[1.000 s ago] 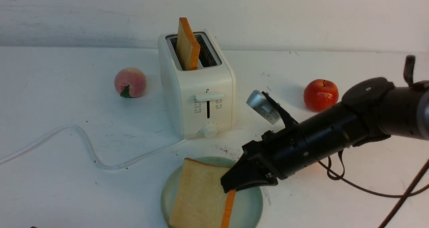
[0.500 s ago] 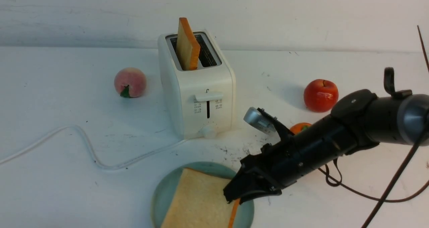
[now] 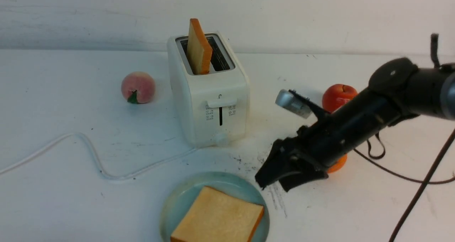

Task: Take toasted bread from bread machine on white table place on plate.
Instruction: 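Reach for a toast slice standing in the toaster with the left gripper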

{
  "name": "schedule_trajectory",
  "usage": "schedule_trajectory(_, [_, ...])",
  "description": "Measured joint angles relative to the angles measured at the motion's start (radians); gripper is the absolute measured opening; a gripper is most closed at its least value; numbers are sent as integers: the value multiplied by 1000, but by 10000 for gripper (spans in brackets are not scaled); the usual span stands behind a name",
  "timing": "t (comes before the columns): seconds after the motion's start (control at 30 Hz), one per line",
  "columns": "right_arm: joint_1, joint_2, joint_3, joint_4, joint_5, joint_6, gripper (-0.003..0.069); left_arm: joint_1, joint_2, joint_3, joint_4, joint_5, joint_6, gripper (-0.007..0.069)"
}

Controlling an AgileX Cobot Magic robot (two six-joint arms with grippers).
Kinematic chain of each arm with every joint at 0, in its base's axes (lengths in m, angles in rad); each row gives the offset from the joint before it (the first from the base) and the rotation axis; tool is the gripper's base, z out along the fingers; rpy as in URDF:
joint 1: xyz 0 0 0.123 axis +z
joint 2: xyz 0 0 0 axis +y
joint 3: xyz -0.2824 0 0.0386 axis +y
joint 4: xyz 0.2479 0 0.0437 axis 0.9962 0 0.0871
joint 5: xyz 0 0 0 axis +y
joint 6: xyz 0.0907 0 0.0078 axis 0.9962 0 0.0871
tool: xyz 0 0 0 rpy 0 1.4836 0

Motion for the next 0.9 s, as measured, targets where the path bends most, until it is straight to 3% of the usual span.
schedule_trajectory(0.07, [-18, 0, -50, -45, 24, 54, 552, 0, 0, 0, 0, 0, 0, 237])
schedule_trajectory(0.1, [-38, -2, -111, -137, 35, 140, 465, 0, 0, 0, 0, 0, 0, 237])
schedule_trajectory(0.13, [-42, -4, -124, -148, 36, 150, 454, 0, 0, 0, 0, 0, 0, 237])
schedule_trajectory(0.27, [-54, -58, -212, -418, 51, 324, 114, 0, 0, 0, 0, 1, 0, 237])
schedule_trajectory(0.3, [-54, -62, -212, -418, 51, 324, 114, 0, 0, 0, 0, 1, 0, 237])
schedule_trajectory(0.37, [-54, -121, -214, -503, 65, 378, 1, 0, 0, 0, 0, 1, 5, 234])
schedule_trajectory(0.57, [-54, -381, -130, -579, 72, 430, -18, 0, 0, 0, -36, 0, 75, 234])
schedule_trajectory(0.73, [-54, -626, 25, -581, 79, 432, -17, 0, 0, -27, -312, -86, 155, 202])
schedule_trajectory(0.77, [-54, -728, 89, -581, 76, 432, -16, 0, 0, -73, -363, -124, 307, 166])
schedule_trajectory(0.83, [-54, -861, 190, -582, 33, 432, -16, 0, 0, -140, -412, -129, 486, 104])
schedule_trajectory(0.87, [-54, -874, 200, -582, 27, 432, -16, 0, 0, -146, -417, -129, 486, 97])
schedule_trajectory(0.9, [-54, -971, 272, -582, -22, 432, -14, 0, 0, -182, -448, -110, 584, 51])
